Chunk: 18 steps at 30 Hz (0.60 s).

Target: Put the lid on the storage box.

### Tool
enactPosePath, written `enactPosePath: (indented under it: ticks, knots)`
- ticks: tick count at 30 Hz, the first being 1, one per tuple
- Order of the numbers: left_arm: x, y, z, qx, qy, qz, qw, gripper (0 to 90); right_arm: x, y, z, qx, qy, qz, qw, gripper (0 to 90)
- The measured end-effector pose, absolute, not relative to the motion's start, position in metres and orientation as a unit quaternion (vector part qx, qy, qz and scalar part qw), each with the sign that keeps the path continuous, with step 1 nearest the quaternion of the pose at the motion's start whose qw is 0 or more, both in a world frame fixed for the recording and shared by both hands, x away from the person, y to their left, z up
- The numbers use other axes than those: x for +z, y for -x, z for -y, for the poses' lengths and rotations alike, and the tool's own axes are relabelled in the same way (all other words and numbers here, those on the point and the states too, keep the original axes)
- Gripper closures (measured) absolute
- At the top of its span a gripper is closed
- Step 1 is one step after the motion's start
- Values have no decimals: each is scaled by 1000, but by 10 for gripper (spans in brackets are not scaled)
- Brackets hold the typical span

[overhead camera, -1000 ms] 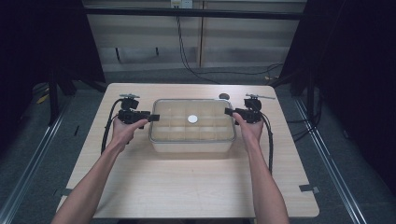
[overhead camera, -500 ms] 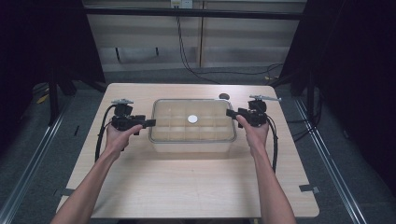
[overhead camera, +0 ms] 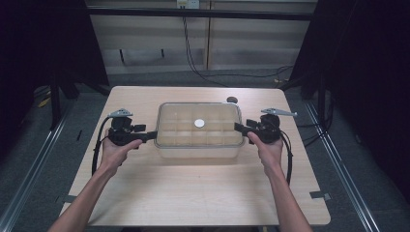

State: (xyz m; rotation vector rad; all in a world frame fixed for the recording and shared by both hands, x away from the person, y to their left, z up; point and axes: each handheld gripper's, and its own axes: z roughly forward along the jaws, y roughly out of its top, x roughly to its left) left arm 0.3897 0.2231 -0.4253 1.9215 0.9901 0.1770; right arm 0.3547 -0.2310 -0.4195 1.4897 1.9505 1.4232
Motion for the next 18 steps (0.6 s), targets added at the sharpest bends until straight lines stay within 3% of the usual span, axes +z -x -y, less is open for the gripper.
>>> enactPosePath:
  ticks: [5, 18]
  knots:
    - [-421, -372, -230, 83, -786, -398, 466, 349, -416, -337, 232, 503, -509, -682, 152, 367]
    - [-430, -329, -249, 99, -782, -403, 465, 282, -417, -281, 245, 498, -505, -684, 170, 320]
